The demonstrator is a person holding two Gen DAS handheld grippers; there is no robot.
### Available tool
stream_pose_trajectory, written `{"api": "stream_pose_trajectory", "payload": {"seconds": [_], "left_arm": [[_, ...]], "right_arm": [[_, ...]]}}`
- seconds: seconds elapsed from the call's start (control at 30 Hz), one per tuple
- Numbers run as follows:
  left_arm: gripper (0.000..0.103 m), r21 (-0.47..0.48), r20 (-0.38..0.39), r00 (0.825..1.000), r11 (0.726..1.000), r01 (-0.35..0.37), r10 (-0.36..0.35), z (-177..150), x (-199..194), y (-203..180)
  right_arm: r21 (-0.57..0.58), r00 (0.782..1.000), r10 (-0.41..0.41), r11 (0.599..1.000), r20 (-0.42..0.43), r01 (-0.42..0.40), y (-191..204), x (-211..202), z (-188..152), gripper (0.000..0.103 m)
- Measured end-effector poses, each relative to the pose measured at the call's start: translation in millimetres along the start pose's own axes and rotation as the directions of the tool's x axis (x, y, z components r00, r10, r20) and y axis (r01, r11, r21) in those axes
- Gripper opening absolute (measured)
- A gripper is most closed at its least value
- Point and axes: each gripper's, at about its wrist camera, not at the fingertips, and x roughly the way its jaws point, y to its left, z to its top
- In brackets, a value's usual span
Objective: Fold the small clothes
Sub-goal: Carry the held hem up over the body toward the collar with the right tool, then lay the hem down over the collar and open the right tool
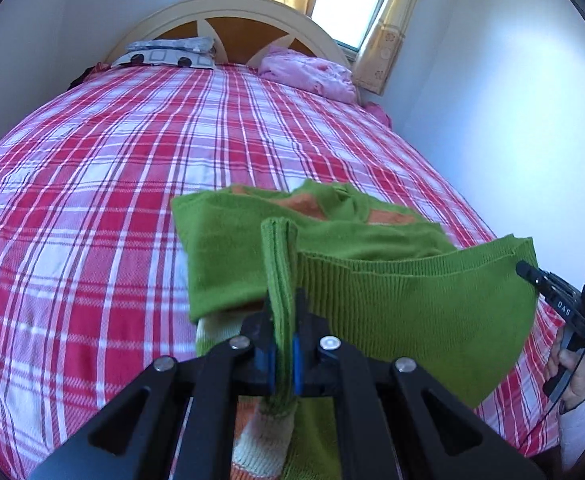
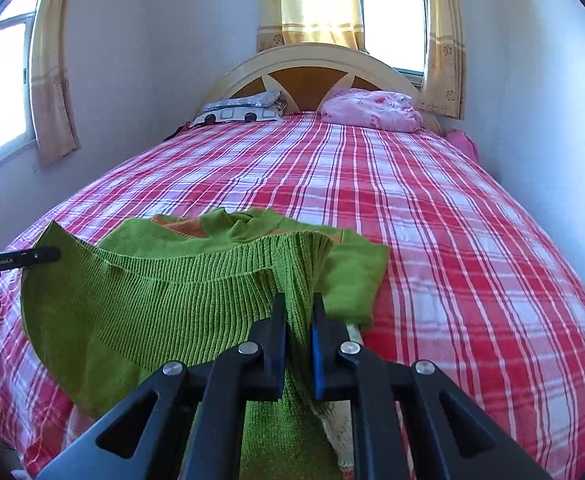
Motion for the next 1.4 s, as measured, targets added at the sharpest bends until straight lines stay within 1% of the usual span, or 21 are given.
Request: {"api": "stream_pose_trajectory", "payload": {"seconds": [0.1, 0.37, 0.57, 0.7, 0.8, 0.83, 0.9, 0.97, 1.03, 1.13, 1.17, 1.23, 1.27, 1.3, 1.33, 1.4], "left_arm": [[0.005, -0.029, 0.006, 1.0, 1.0, 0.008, -0.008, 9.6, 9.7, 3.8], [0.005, -0.06, 0.028, 1.0, 0.998, 0.009, -0.007, 34.2, 31.1, 9.1], [0.005, -0.106, 0.047, 0.999, 0.994, 0.007, -0.003, 56.5, 49.9, 22.2], [0.005, -0.124, 0.064, 0.998, 0.992, -0.002, 0.01, 74.5, 65.8, 27.6], [0.005, -0.14, 0.071, 0.997, 0.99, -0.01, 0.02, 85.2, 81.0, 31.3], [0.005, -0.146, 0.072, 0.997, 0.989, -0.009, 0.02, 88.2, 86.7, 32.7], [0.005, -0.154, 0.069, 0.997, 0.988, -0.028, 0.039, 91.5, 99.6, 35.5], [0.005, -0.165, 0.047, 0.997, 0.985, -0.046, 0.054, 90.6, 111.9, 39.7], [0.005, -0.169, 0.021, 0.998, 0.984, -0.062, 0.067, 86.2, 122.1, 44.6], [0.005, -0.177, -0.001, 0.998, 0.982, -0.068, 0.069, 78.6, 130.6, 52.1], [0.005, -0.189, -0.006, 0.998, 0.98, -0.062, 0.062, 76.8, 132.3, 55.2], [0.005, -0.204, -0.01, 0.998, 0.977, -0.055, 0.054, 74.0, 134.5, 58.3], [0.005, -0.205, -0.011, 0.998, 0.977, -0.055, 0.054, 72.9, 134.9, 58.1], [0.005, -0.2, -0.012, 0.998, 0.978, -0.059, 0.058, 72.0, 135.2, 56.6], [0.005, -0.194, -0.011, 0.998, 0.979, -0.064, 0.063, 71.7, 135.4, 55.5], [0.006, -0.188, -0.009, 0.998, 0.98, -0.07, 0.07, 71.0, 136.3, 54.5]], "right_arm": [[-0.013, 1.0, -0.006, 1.0, 0.001, 0.006, 0.2, 9.9, 7.9, 0.01], [-0.029, 1.0, -0.023, 0.999, 0.0, 0.023, -7.4, 39.6, 27.1, 0.01], [-0.044, 0.999, -0.036, 0.998, 0.002, 0.036, -15.2, 67.2, 45.3, 0.01], [-0.07, 0.998, -0.061, 0.996, 0.016, 0.062, -20.1, 91.8, 64.9, 0.01], [-0.078, 0.993, -0.115, 0.99, 0.04, 0.118, -27.7, 113.6, 82.2, 0.01], [-0.07, 0.99, -0.133, 0.988, 0.046, 0.136, -33.1, 121.6, 88.0, 0.01], [-0.031, 0.99, -0.138, 0.99, 0.04, 0.14, -44.4, 136.2, 95.7, 0.01], [0.017, 0.991, -0.131, 0.991, -0.001, 0.131, -55.7, 150.8, 97.1, 0.01], [0.075, 0.994, -0.102, 0.992, -0.026, 0.103, -64.4, 154.6, 91.4, 0.01], [0.179, 0.997, 0.022, 0.984, -0.067, -0.01, -80.2, 156.6, 76.9, 0.01], [0.219, 0.993, 0.073, 0.974, -0.092, -0.051, -85.6, 161.1, 71.9, 0.01], [0.308, 0.975, 0.171, 0.944, -0.14, -0.121, -96.1, 172.2, 62.5, 0.011], [0.331, 0.968, 0.195, 0.934, -0.156, -0.135, -97.3, 175.9, 59.5, 0.011], [0.345, 0.959, 0.218, 0.927, -0.18, -0.146, -97.7, 181.8, 57.3, 0.021], [0.341, 0.956, 0.22, 0.929, -0.195, -0.145, -95.3, 185.6, 56.0, 0.046], [0.307, 0.958, 0.207, 0.941, -0.198, -0.14, -88.4, 190.8, 56.7, 0.069]]}}
